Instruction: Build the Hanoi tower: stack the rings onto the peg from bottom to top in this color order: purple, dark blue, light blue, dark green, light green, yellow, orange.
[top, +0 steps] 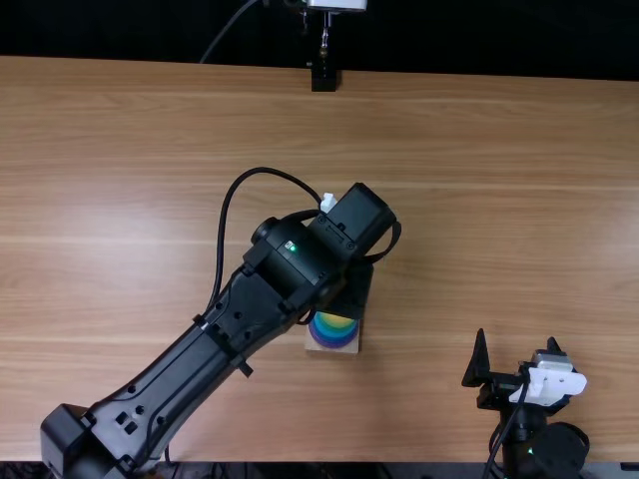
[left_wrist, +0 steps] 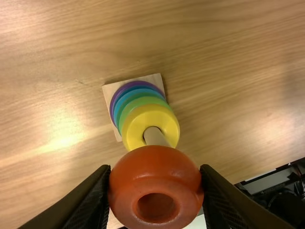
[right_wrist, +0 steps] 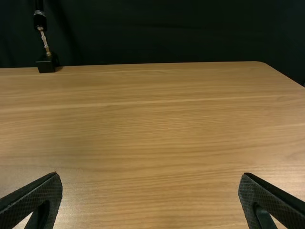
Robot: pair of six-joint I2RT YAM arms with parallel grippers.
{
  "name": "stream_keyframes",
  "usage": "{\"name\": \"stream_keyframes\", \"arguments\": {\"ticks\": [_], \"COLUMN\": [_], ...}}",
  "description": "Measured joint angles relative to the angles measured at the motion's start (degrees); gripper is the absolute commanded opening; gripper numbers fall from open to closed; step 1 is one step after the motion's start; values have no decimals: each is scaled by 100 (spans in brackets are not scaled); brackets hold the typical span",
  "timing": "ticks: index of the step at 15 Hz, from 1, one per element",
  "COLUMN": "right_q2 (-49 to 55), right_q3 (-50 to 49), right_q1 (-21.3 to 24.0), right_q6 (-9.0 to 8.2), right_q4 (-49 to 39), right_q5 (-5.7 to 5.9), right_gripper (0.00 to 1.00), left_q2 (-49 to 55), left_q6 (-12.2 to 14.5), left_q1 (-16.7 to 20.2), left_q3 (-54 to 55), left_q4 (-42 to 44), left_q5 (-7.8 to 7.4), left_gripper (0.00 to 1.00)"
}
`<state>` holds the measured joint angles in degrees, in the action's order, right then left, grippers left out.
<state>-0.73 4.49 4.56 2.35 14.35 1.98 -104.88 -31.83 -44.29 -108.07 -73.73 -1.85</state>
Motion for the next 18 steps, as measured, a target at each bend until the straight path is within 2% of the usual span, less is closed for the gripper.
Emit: {"name": "stream_keyframes", "arguments": {"ticks": [14,15,16,17,18], "right_q2": [0,0,0,0,0], "right_q3": [0,0,0,0,0], "right_q1": [0,0,0,0,-2], "right_q6": [-2,0,0,0,-2], "right_q4": [-2,-2,-2,-2,0], "right_q5": [0,0,0,2,0], "right_gripper": [100,100,100,100,100], "left_q2": [-356,-354,-354,-356,-354], "left_q6": [-9,-11,-9,-11,-11], "left_q1": [-72,-72,-72,-72,-72], "left_q3": [-72,-72,-72,-72,-74], "left_q4": [15,17,17,15,17], "left_q5": [-11,-7,-7,-7,-7], "left_gripper": [0,3,34,83,100]}}
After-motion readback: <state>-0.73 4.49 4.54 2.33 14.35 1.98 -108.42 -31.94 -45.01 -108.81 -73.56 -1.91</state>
